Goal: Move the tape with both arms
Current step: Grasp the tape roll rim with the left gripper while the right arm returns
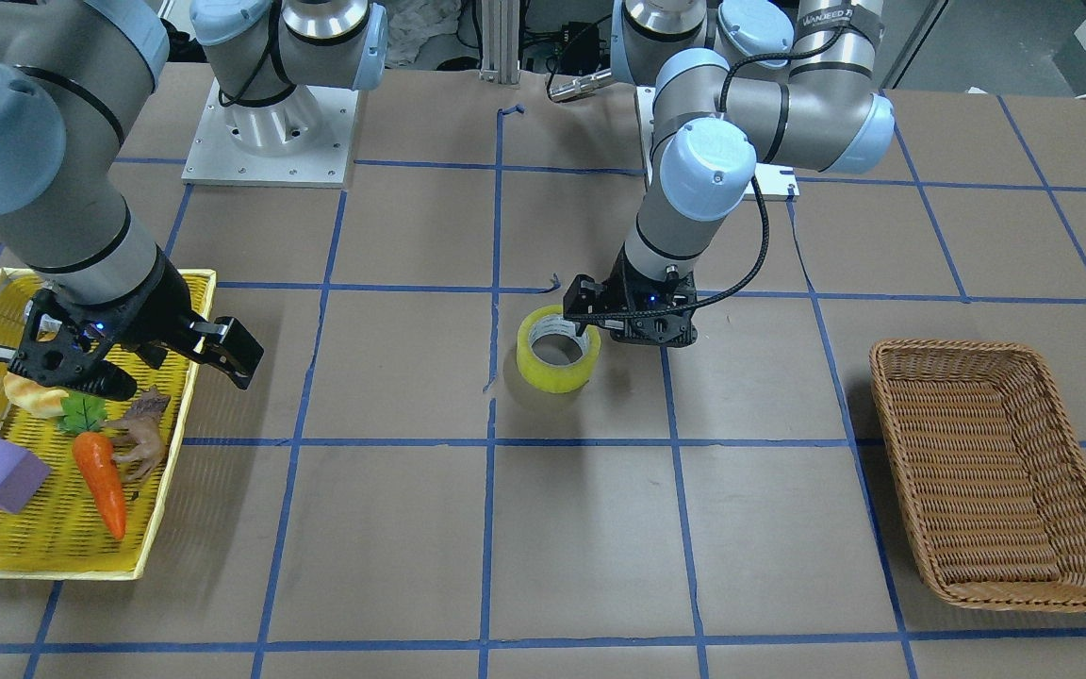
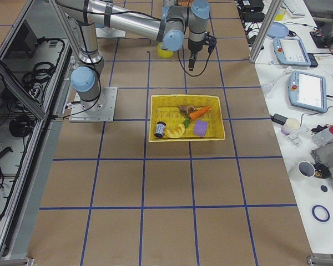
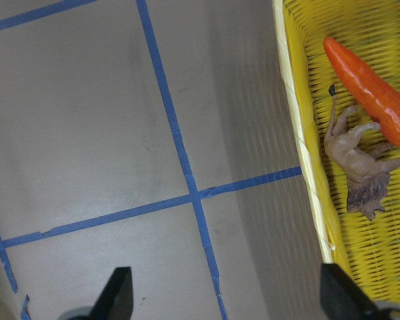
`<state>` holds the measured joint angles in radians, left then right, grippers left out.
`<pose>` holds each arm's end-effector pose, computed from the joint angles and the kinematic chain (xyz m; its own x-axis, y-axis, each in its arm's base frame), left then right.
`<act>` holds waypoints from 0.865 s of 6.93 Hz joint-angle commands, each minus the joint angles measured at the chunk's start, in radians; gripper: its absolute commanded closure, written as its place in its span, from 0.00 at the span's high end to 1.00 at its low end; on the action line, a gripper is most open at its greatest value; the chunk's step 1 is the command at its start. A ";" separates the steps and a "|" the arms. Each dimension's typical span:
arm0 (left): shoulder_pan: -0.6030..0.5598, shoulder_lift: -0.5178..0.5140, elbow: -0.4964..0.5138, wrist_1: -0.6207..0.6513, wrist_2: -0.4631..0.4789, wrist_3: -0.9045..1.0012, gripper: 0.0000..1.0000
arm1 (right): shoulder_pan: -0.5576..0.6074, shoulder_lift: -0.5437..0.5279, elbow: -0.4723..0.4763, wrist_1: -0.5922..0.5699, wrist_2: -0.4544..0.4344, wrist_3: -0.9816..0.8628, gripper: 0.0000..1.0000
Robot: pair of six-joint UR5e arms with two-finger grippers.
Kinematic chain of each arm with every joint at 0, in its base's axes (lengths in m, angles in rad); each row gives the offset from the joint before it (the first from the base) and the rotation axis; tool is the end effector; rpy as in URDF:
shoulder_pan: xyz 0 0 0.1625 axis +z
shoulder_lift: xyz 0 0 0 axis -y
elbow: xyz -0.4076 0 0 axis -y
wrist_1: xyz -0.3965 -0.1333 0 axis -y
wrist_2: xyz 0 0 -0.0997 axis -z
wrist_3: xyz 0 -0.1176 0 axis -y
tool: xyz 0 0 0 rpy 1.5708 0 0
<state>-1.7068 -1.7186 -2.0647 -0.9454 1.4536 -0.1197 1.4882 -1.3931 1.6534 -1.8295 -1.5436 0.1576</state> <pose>-0.2102 -0.4511 0.2099 -0.9934 0.0135 0.1141 0.0171 0.9994 0.0302 0.0903 -0.5641 0.3439 -0.9709 0.2379 -0.0266 0.2378 0.9713 0.0058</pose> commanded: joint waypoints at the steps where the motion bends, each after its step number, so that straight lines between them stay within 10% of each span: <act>1: -0.017 -0.079 -0.003 0.039 -0.001 -0.008 1.00 | 0.003 -0.013 -0.004 0.015 0.013 -0.006 1.00; 3: -0.046 -0.136 -0.011 0.039 0.004 -0.086 1.00 | 0.006 -0.043 -0.006 0.013 0.013 -0.010 1.00; 4: -0.048 -0.147 -0.009 0.039 0.001 -0.087 0.79 | 0.006 -0.064 -0.009 0.016 0.010 -0.010 1.00; 6: -0.048 -0.147 -0.006 0.039 -0.002 -0.078 0.00 | 0.006 -0.086 -0.007 0.022 0.000 -0.016 1.00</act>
<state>-1.7540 -1.8642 -2.0732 -0.9073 1.4523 -0.2015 1.4939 -1.4660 1.6462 -1.8087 -1.5379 0.1453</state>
